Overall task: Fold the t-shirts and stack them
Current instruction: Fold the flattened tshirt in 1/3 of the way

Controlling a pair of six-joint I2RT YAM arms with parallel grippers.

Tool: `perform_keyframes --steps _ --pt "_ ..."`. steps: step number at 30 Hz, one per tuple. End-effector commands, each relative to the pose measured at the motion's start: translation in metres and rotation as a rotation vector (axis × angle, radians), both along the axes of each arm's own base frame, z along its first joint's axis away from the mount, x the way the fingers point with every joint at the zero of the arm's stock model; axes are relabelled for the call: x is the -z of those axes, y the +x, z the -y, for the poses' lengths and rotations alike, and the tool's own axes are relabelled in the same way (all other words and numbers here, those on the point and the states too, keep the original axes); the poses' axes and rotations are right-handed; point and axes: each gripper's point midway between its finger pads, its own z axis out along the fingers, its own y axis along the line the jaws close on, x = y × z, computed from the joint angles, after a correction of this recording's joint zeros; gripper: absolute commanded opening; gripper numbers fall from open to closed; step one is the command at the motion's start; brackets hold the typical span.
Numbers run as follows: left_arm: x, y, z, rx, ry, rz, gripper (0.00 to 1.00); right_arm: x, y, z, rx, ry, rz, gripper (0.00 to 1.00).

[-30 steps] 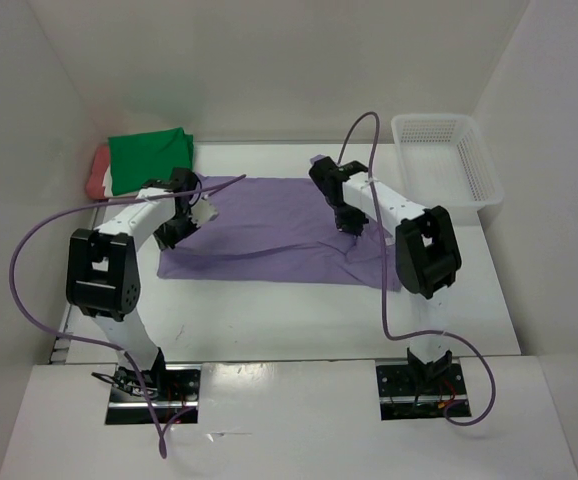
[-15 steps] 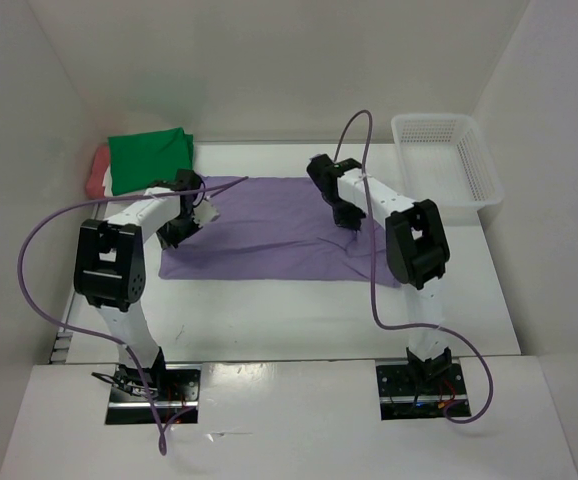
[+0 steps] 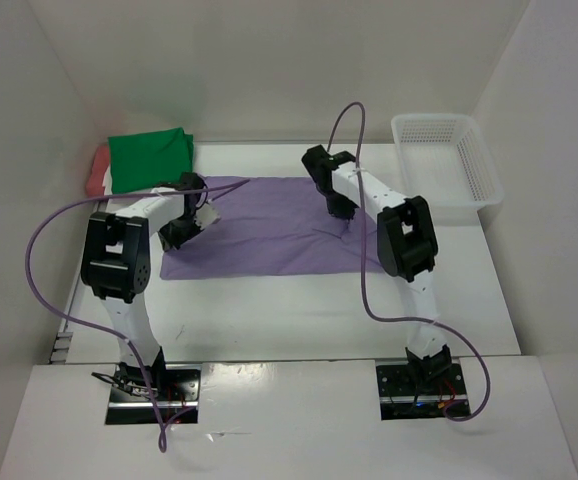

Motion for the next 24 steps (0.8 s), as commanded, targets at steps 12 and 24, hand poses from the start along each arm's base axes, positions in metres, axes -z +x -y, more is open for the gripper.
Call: perform_keyframes --steps 12,24 --pt "-0.021 0.042 -0.015 -0.122 -0.025 0.157 0.25 -0.036 0.017 0.047 0.143 0.037 0.099 0.53" --pt "-0.033 -0.047 0.006 0.144 -0.069 0.008 0.47 -0.030 -0.107 0.078 0.330 0.359 0.001 0.60"
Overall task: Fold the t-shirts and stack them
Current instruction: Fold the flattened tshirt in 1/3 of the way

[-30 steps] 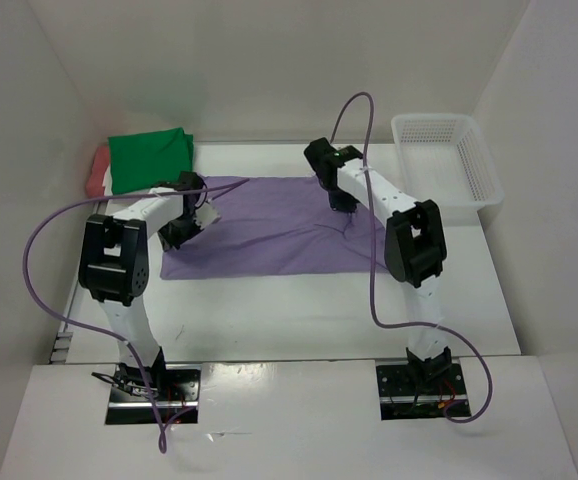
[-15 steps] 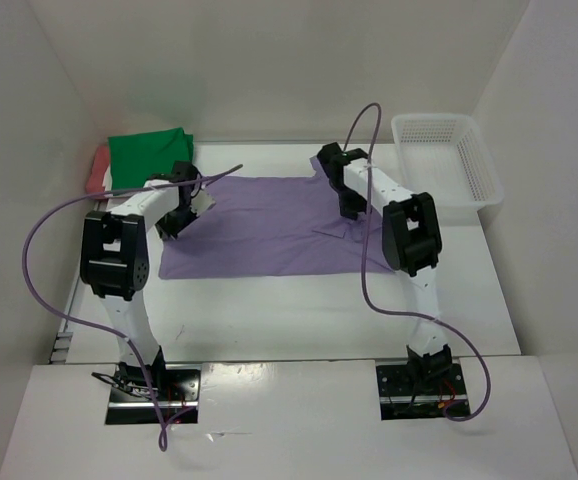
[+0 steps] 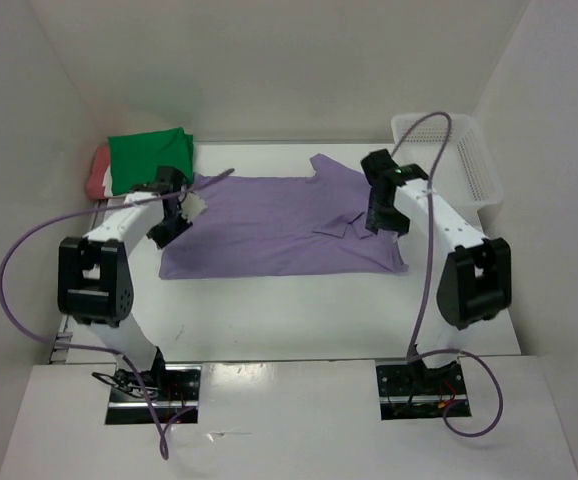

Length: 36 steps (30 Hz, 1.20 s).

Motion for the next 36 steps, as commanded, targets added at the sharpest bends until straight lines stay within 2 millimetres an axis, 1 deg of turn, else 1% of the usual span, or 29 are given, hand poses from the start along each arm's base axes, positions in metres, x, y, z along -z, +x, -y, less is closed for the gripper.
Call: perform_keyframes --steps 1,2,3,4,5,6,7,9,11,13,14,16,17,18,19,21,22,23,24,25,26,27,28,29,30,32,33,34,36 --pt "0.014 -0.060 0.026 0.199 0.025 -0.164 0.49 0.045 -0.031 0.012 0.150 0.202 -0.080 0.60" --pt "0.021 -0.068 0.029 0.212 0.027 -0.192 0.49 0.054 -0.036 0.016 0.184 0.252 -0.091 0.61" --pt "0.027 -0.075 0.036 0.224 0.015 -0.211 0.50 0.060 -0.038 0.021 0.244 0.370 -0.101 0.61" --pt "0.033 -0.081 0.036 0.226 0.006 -0.227 0.52 0.072 -0.050 0.023 0.273 0.422 -0.125 0.61" --pt "0.034 -0.077 0.044 0.233 -0.011 -0.206 0.53 0.076 -0.043 0.027 0.288 0.467 -0.091 0.61" --pt "0.035 -0.075 0.045 0.223 -0.014 -0.192 0.57 0.080 -0.046 0.033 0.334 0.517 -0.086 0.61" --pt "0.036 -0.072 0.050 0.235 -0.029 -0.182 0.60 0.082 -0.040 0.038 0.343 0.520 -0.056 0.61" --pt "0.036 -0.064 0.055 0.241 -0.050 -0.147 0.63 0.081 -0.034 0.037 0.333 0.532 -0.033 0.64" --pt "0.043 -0.056 0.061 0.253 -0.060 -0.132 0.66 0.087 -0.030 0.035 0.330 0.544 -0.039 0.67" --pt "0.047 -0.051 0.060 0.250 -0.049 -0.121 0.66 0.092 -0.026 0.035 0.340 0.546 -0.043 0.67" --pt "0.054 -0.049 0.058 0.247 -0.035 -0.127 0.66 0.092 -0.023 0.039 0.346 0.547 -0.029 0.67" --pt "0.063 -0.052 0.056 0.244 -0.024 -0.150 0.66 0.100 -0.025 0.036 0.351 0.555 -0.058 0.67" --pt "0.069 -0.052 0.056 0.244 -0.023 -0.160 0.64 0.103 -0.027 0.039 0.361 0.556 -0.060 0.67" --pt "0.075 -0.057 0.053 0.241 -0.012 -0.184 0.58 0.110 -0.034 0.039 0.375 0.564 -0.088 0.67" --pt "0.080 -0.060 0.053 0.232 -0.013 -0.191 0.53 0.113 -0.038 0.046 0.400 0.565 -0.092 0.67" --pt "0.087 -0.066 0.052 0.220 -0.013 -0.218 0.42 0.120 -0.045 0.051 0.418 0.575 -0.104 0.56" --pt "0.091 -0.067 0.052 0.219 -0.012 -0.231 0.28 0.119 -0.045 0.056 0.427 0.589 -0.100 0.50" --pt "0.094 -0.069 0.052 0.210 -0.012 -0.240 0.18 0.118 -0.045 0.054 0.423 0.601 -0.101 0.43" --pt "0.094 -0.069 0.052 0.200 -0.015 -0.238 0.06 0.118 -0.045 0.058 0.437 0.602 -0.097 0.28" --pt "0.094 -0.069 0.052 0.200 -0.015 -0.238 0.00 0.118 -0.045 0.056 0.433 0.614 -0.098 0.21" --pt "0.096 -0.073 0.051 0.191 -0.016 -0.245 0.00 0.112 -0.044 0.053 0.428 0.630 -0.098 0.14" --pt "0.094 -0.080 0.048 0.188 0.001 -0.274 0.00 0.109 -0.052 0.050 0.433 0.640 -0.125 0.04" --pt "0.087 -0.083 0.043 0.166 0.006 -0.261 0.00 0.102 -0.053 0.046 0.429 0.658 -0.130 0.00" --pt "0.082 -0.087 0.040 0.163 0.018 -0.263 0.00 0.090 -0.056 0.044 0.421 0.667 -0.115 0.00" --pt "0.076 -0.097 0.032 0.143 0.027 -0.282 0.00 0.082 -0.065 0.039 0.425 0.669 -0.134 0.00" --pt "0.060 -0.109 0.022 0.134 0.033 -0.259 0.00 0.073 -0.083 0.029 0.421 0.670 -0.154 0.00" --pt "0.055 -0.119 0.017 0.129 0.035 -0.277 0.00 0.062 -0.089 0.025 0.399 0.659 -0.145 0.00" --pt "0.045 -0.121 0.015 0.137 0.043 -0.250 0.00 0.060 -0.102 0.022 0.406 0.648 -0.186 0.00" --pt "0.040 -0.139 0.006 0.131 0.083 -0.286 0.00 0.063 -0.116 0.024 0.405 0.608 -0.228 0.00"
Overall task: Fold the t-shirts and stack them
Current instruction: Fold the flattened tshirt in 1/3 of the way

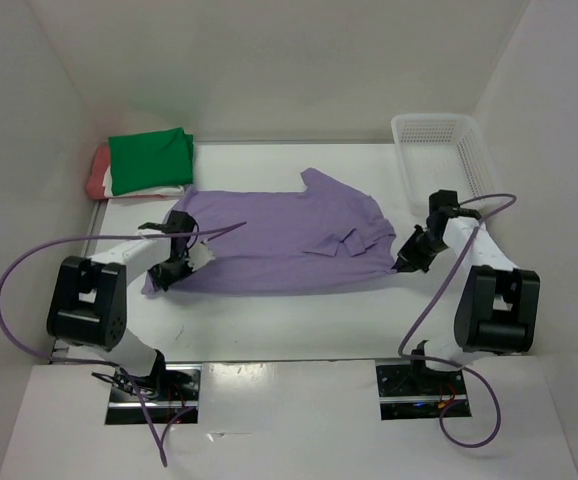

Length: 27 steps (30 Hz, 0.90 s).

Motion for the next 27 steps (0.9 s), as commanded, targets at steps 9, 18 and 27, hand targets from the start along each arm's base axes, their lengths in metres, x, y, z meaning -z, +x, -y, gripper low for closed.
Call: perform_keyframes --steps 9,18,27 --pt "-0.029 -0.084 -0.023 -0.045 0.071 -0.175 0.00 -0.013 -0.080 -0.027 -0.191 -0.088 -0.279 0.10" --pt "-0.035 -0.092 -0.034 -0.052 0.137 -0.180 0.18 -0.035 -0.099 -0.026 -0.225 -0.123 -0.331 0.78" --pt "-0.083 -0.044 -0.062 -0.109 0.289 -0.016 0.41 -0.056 -0.065 -0.033 -0.216 -0.139 -0.173 1.00"
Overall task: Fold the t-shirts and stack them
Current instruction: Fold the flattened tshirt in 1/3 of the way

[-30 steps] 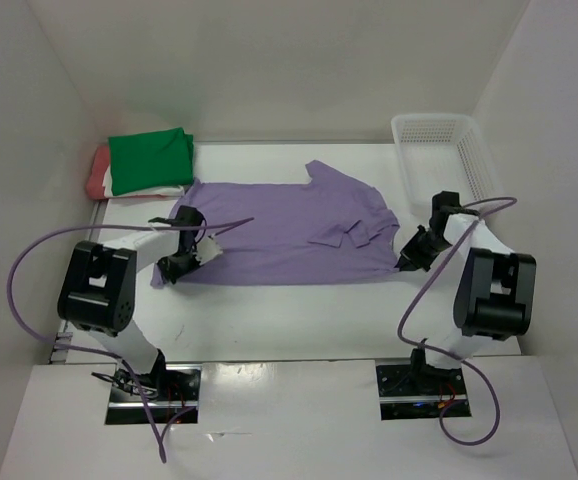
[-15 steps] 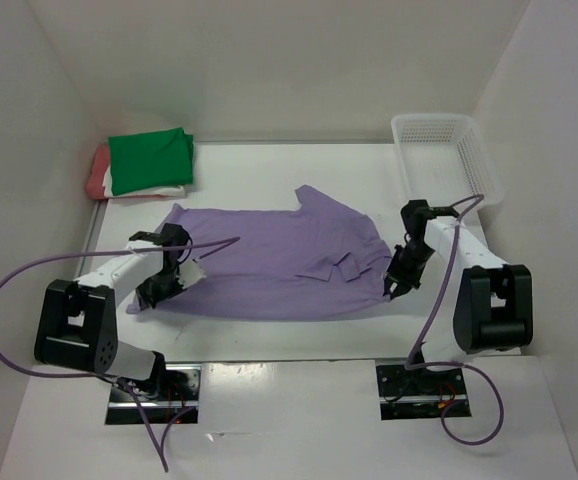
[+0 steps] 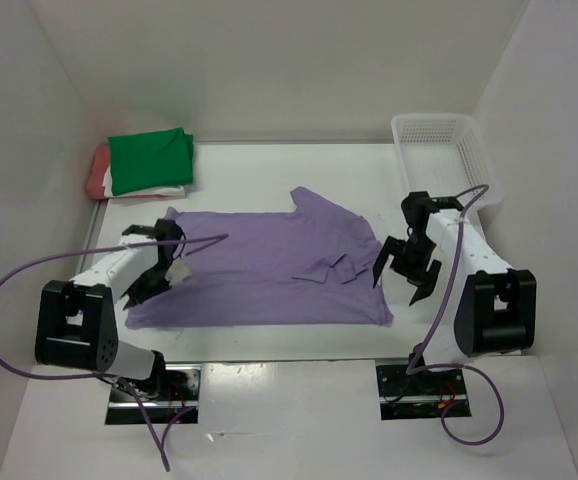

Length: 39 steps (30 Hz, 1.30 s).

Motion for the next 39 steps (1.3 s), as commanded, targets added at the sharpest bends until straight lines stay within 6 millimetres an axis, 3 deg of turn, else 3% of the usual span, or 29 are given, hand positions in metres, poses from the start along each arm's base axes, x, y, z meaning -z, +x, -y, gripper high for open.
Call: perform_keyframes --steps 1,2,3,4,5,7,8,10,11,12,13,14,15,16,17,18,25,28,34,39 --pt "-0.056 0.067 0.000 -0.027 0.014 0.242 0.41 -0.033 0.035 -0.007 -0.003 -0.003 0.184 1.00" --pt "-0.069 0.091 0.012 -0.007 -0.033 0.304 0.42 -0.038 0.043 -0.008 -0.014 -0.011 0.219 1.00" --pt "-0.111 0.133 0.027 0.020 -0.082 0.471 0.42 -0.037 0.052 -0.009 -0.013 -0.007 0.257 1.00" --pt "-0.130 0.152 0.044 0.054 -0.128 0.535 0.42 -0.038 0.058 -0.013 -0.013 0.012 0.281 1.00" --pt "-0.138 0.172 0.085 0.140 -0.246 0.566 0.42 -0.034 0.061 -0.016 -0.014 0.032 0.290 1.00" --pt "-0.166 0.193 0.142 0.295 -0.389 0.615 0.42 -0.029 0.080 -0.022 0.012 0.081 0.363 1.00" --pt "-0.158 0.190 0.198 0.419 -0.498 0.570 0.42 -0.022 0.078 -0.030 0.027 0.145 0.356 1.00" --pt "-0.146 0.183 0.252 0.567 -0.560 0.519 0.42 -0.018 0.098 -0.034 0.066 0.194 0.431 1.00" --pt "-0.119 0.174 0.274 0.644 -0.550 0.437 0.44 -0.010 0.098 -0.036 0.076 0.207 0.426 1.00" --pt "-0.107 0.154 0.312 0.763 -0.569 0.392 0.47 -0.010 0.103 -0.040 0.094 0.232 0.441 0.99" --pt "-0.092 0.151 0.336 0.823 -0.578 0.380 0.52 -0.008 0.108 -0.042 0.092 0.244 0.452 0.95" --pt "-0.083 0.141 0.354 0.888 -0.600 0.353 0.54 -0.007 0.114 -0.043 0.098 0.248 0.476 0.81" --pt "-0.072 0.120 0.385 0.959 -0.678 0.320 0.54 -0.004 0.114 -0.043 0.099 0.247 0.465 0.72" --pt "-0.065 0.111 0.400 0.996 -0.716 0.290 0.54 -0.001 0.116 -0.040 0.101 0.230 0.467 0.65" --pt "-0.061 0.103 0.412 1.016 -0.767 0.268 0.54 -0.003 0.119 -0.039 0.102 0.222 0.478 0.58" --pt "-0.064 0.096 0.431 1.039 -0.875 0.258 0.53 -0.003 0.120 -0.033 0.108 0.187 0.478 0.58" --pt "-0.027 0.096 0.486 1.003 -1.046 0.181 0.43 0.007 0.114 -0.032 0.077 0.180 0.450 0.62" --pt "-0.015 0.095 0.498 0.990 -1.063 0.153 0.40 0.013 0.115 -0.024 0.072 0.163 0.437 0.63" --pt "0.016 0.097 0.494 0.963 -1.019 0.128 0.39 0.018 0.118 0.008 0.136 0.154 0.437 0.63" --pt "0.028 0.106 0.496 0.942 -0.996 0.157 0.35 0.018 0.116 0.022 0.159 0.184 0.444 0.63"
